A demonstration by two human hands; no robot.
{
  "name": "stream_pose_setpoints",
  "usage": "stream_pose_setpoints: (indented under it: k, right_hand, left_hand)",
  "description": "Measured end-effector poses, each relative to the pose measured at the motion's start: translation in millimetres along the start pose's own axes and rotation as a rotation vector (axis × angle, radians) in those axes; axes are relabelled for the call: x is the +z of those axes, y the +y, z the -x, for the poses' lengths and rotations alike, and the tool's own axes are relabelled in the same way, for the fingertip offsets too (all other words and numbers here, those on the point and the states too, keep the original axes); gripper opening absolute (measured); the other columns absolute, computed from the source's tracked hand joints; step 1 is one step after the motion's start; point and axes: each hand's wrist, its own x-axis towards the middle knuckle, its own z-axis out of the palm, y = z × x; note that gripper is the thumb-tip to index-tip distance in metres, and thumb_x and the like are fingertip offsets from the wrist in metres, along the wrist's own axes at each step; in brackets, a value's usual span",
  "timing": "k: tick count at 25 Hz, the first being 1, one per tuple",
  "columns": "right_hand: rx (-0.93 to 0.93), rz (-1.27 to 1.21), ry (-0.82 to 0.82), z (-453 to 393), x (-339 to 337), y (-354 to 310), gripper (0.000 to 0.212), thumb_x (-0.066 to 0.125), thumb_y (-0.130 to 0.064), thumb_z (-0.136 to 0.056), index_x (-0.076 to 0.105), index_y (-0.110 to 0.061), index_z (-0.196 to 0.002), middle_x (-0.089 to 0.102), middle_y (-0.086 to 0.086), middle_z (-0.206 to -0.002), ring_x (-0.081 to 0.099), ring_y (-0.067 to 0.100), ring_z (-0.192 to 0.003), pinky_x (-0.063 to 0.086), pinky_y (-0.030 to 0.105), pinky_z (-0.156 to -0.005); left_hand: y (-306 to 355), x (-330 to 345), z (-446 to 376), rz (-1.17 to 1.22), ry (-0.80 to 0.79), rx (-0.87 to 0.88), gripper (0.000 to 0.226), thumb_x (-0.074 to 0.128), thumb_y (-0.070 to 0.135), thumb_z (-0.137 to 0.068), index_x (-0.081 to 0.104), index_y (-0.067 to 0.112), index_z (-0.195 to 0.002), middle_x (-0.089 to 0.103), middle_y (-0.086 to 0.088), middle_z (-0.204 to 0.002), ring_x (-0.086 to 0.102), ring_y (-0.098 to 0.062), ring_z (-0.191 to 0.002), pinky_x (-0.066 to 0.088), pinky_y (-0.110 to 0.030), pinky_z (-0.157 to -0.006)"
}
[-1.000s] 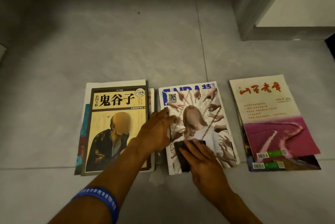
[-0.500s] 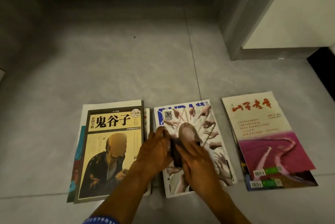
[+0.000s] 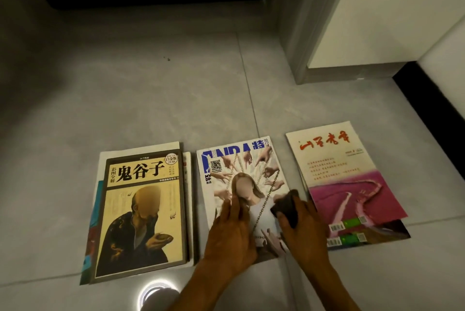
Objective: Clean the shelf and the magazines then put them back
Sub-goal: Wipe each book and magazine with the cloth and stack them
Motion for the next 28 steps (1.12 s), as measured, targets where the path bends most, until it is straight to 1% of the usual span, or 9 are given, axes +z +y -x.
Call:
stream_pose_setpoints:
  k: [2, 5, 10, 14, 17, 20, 24, 26, 28]
  right_hand:
    - [0.04, -0.093, -0.054, 5, -11, 1, 0.05, 0.065, -0.034, -0.089, 0.052, -0.017, -0.134, 0.061, 0.005, -0.114, 0.059, 0.026, -0.109, 0.052, 0.041, -0.09]
    - [0.154, -0.221, -0.103, 9, -30, -1, 0.036, 0.066, -0.026, -0.089, 0.056, -0.017, -0.122, 0.058, -0.001, -0.101, 0.061, 0.025, -0.103, 0.048, 0.034, -0.083]
    - [0.334, -0.284, -0.117, 52, -47, -9, 0.04, 0.071, -0.029, -0.085, 0.052, -0.028, -0.121, 0.06, -0.002, -0.106, 0.059, 0.018, -0.093, 0.049, 0.032, -0.08]
    - [0.228, -0.34, -0.111, 54, -42, -22, 0.036, 0.066, -0.017, -0.088, 0.053, -0.026, -0.121, 0.052, -0.011, -0.103, 0.054, 0.014, -0.101, 0.045, 0.027, -0.084]
    - [0.296, -0.161, 0.006, 55, -34, -10, 0.039, 0.063, -0.021, -0.089, 0.052, -0.024, -0.126, 0.056, 0.002, -0.12, 0.056, 0.025, -0.11, 0.051, 0.039, -0.089]
    - [0.304, -0.238, -0.07, 61, -35, -5, 0.048, 0.065, -0.026, -0.09, 0.046, -0.022, -0.134, 0.056, 0.005, -0.128, 0.054, 0.025, -0.115, 0.046, 0.037, -0.094]
    - [0.124, -0.105, 0.031, 71, -36, -11, 0.057, 0.068, -0.021, -0.088, 0.043, -0.023, -0.139, 0.052, 0.002, -0.131, 0.055, 0.022, -0.115, 0.048, 0.035, -0.091]
    - [0.151, -0.225, 0.054, 69, -37, -12, 0.054, 0.069, -0.012, -0.086, 0.047, -0.027, -0.132, 0.053, -0.004, -0.121, 0.056, 0.017, -0.105, 0.05, 0.034, -0.087]
    - [0.339, -0.505, -0.054, 60, -49, -16, 0.052, 0.067, -0.001, -0.082, 0.052, -0.029, -0.123, 0.061, -0.001, -0.111, 0.061, 0.019, -0.092, 0.055, 0.04, -0.08]
  left_hand:
    - [-2, -1, 2, 0.035, 0.066, 0.038, 0.077, 0.053, 0.05, -0.089, 0.015, 0.025, -0.151, 0.021, -0.002, -0.155, 0.03, -0.023, -0.139, 0.033, -0.037, -0.114]
    - [1, -6, 11, 0.099, 0.019, 0.114, 0.06, 0.053, 0.053, -0.089, 0.035, 0.031, -0.142, 0.042, 0.005, -0.145, 0.045, -0.018, -0.128, 0.041, -0.034, -0.108]
    - [0, -9, 22, 0.222, -0.036, 0.137, 0.053, 0.054, 0.051, -0.089, 0.037, 0.046, -0.139, 0.051, 0.01, -0.135, 0.052, -0.013, -0.117, 0.044, -0.027, -0.099]
    - [4, -4, 22, 0.212, -0.059, 0.136, 0.06, 0.061, 0.043, -0.088, 0.033, 0.046, -0.142, 0.041, 0.012, -0.145, 0.045, -0.014, -0.128, 0.041, -0.033, -0.107]
    - [13, 3, 33, 0.101, -0.121, 0.164, 0.065, 0.062, 0.043, -0.086, 0.033, 0.039, -0.145, 0.028, 0.011, -0.154, 0.031, -0.019, -0.14, 0.029, -0.033, -0.114]
    - [13, 4, 36, -0.009, -0.105, 0.214, 0.06, 0.056, 0.039, -0.092, 0.034, 0.032, -0.147, 0.016, 0.007, -0.16, 0.016, -0.022, -0.147, 0.019, -0.039, -0.12]
    - [11, 9, 36, 0.038, -0.092, 0.184, 0.056, 0.057, 0.039, -0.091, 0.038, 0.034, -0.143, 0.016, 0.011, -0.159, 0.015, -0.021, -0.147, 0.02, -0.043, -0.12]
    - [11, 9, 37, 0.055, -0.078, 0.186, 0.053, 0.058, 0.04, -0.09, 0.042, 0.034, -0.14, 0.02, 0.012, -0.157, 0.019, -0.02, -0.146, 0.024, -0.042, -0.118]
    - [13, 8, 38, 0.105, -0.083, 0.176, 0.05, 0.059, 0.039, -0.089, 0.045, 0.035, -0.137, 0.023, 0.013, -0.156, 0.024, -0.017, -0.143, 0.026, -0.039, -0.118]
